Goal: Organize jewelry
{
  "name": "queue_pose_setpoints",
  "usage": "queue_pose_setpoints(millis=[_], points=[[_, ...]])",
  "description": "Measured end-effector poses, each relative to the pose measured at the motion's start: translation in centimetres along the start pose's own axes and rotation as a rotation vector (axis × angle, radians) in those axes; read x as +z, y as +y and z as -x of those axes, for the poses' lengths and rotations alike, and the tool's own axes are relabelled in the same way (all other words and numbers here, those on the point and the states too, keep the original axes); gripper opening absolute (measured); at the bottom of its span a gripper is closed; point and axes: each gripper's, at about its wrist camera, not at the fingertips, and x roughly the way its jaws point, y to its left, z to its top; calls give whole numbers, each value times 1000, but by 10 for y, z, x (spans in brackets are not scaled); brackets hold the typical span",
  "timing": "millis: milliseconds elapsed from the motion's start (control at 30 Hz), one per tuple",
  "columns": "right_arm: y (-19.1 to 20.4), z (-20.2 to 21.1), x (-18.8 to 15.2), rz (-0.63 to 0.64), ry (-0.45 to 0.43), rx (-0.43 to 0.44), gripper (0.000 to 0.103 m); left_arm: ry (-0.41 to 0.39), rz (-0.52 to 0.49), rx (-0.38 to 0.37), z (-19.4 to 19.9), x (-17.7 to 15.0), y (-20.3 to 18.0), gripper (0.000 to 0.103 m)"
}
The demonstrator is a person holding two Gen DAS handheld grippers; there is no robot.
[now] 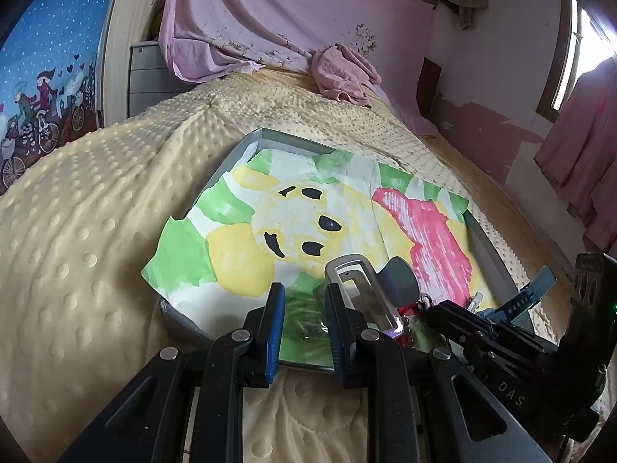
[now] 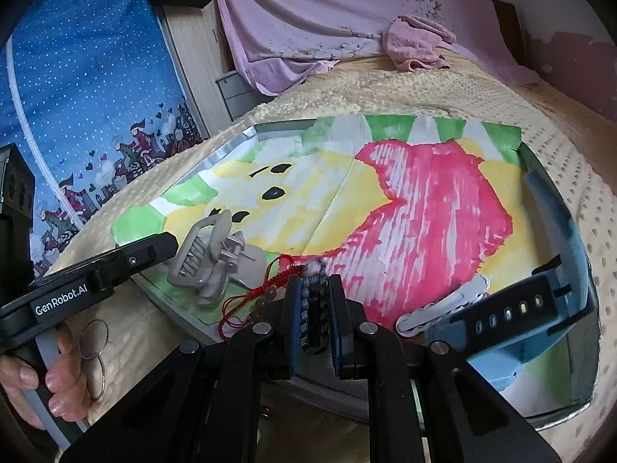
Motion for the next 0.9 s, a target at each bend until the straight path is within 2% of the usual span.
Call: queue_pose_setpoints(millis=[33,100,133,167,200,333,400,500,567,600,700,767,900], points=[[0,0,-1,-1,-3,-1,14,-4,-4,3,0,0,0,22],[1,7,-3,0,-32,2,21,-27,-17,7,6,-1,-3,35],[2,11,-4,2,-50,0,29,-40,-21,8,11,-3,-3,41],[3,16,-6,5,-73,-5,39,-60,-26,12,16,-5,-5,55],[4,24,-7,10,-107,-7,42,-93,-31,25,24,-8,-6,64],[11,60,-16,36,-245,-38,49,-195,-36,43,56,-20,-8,69],[13,74,-20,40,-295,-47,55,-246,-29,60,73,-27,-7,82],[17,100,-30,46,-384,-49,62,-318,-15,76,98,-37,-4,93],[20,119,-37,48,-449,-45,75,-356,-8,84,113,-45,-3,98],[21,126,-40,51,-475,-45,78,-377,-9,92,122,-50,-2,102],[28,149,-53,63,-541,-47,86,-432,-21,117,145,-65,-2,103],[33,163,-63,75,-576,-50,95,-459,-33,127,159,-76,-2,103],[44,188,-80,105,-632,-56,99,-496,-59,158,183,-99,-5,103]])
